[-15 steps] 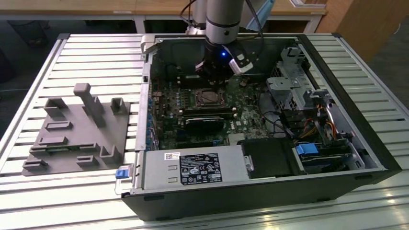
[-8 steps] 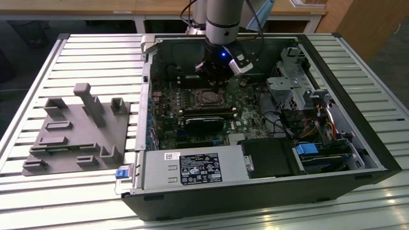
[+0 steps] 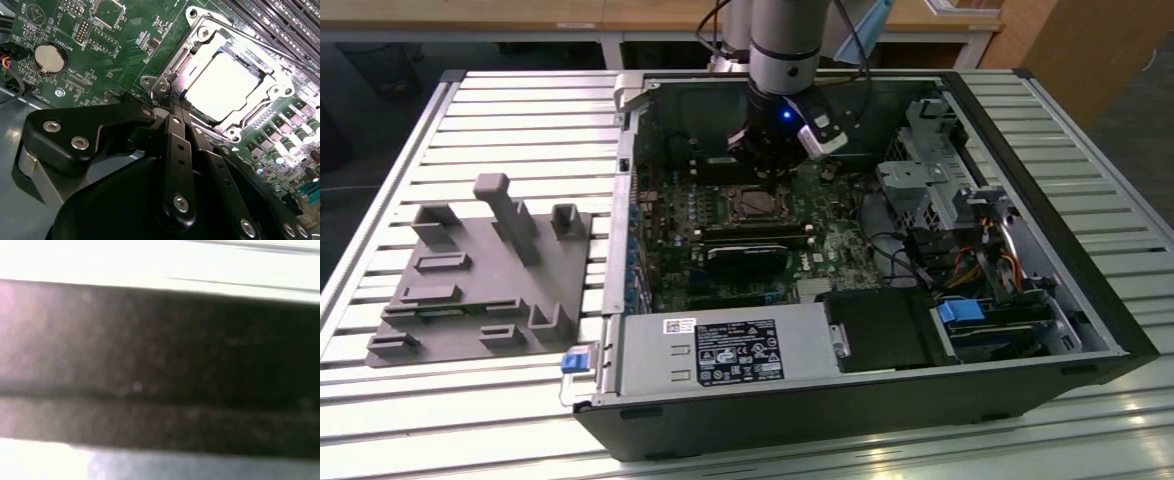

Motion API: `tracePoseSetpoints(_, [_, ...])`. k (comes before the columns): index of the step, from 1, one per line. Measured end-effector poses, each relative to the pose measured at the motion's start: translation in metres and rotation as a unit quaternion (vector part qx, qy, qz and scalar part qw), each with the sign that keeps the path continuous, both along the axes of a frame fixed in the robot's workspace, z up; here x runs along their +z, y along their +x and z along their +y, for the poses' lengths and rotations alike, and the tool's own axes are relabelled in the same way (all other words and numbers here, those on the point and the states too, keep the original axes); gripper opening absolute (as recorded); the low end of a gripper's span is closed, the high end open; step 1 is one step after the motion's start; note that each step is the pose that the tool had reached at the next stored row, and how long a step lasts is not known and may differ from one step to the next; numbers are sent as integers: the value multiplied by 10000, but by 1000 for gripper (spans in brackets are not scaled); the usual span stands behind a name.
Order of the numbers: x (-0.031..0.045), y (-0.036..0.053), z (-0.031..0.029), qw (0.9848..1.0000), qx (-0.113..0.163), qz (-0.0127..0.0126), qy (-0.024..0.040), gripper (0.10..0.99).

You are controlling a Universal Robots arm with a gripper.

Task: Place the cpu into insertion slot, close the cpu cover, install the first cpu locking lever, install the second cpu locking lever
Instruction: 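Install the first cpu locking lever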

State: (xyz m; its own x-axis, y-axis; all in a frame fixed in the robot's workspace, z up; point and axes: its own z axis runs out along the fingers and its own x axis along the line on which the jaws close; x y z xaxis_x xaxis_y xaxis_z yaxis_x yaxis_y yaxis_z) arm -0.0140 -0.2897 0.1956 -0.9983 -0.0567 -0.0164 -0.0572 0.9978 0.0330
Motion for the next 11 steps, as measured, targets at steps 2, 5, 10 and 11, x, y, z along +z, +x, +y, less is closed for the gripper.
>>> tracePoseSetpoints(2, [-1,0,1,10000,0,0,4,118])
tracePoseSetpoints(5, [-2,1,1,10000,0,-1,10,118])
tracePoseSetpoints(10, [35,4,6,10000,0,-8,22,118])
tracePoseSetpoints(11, [54,3,4,10000,0,-4,15,118])
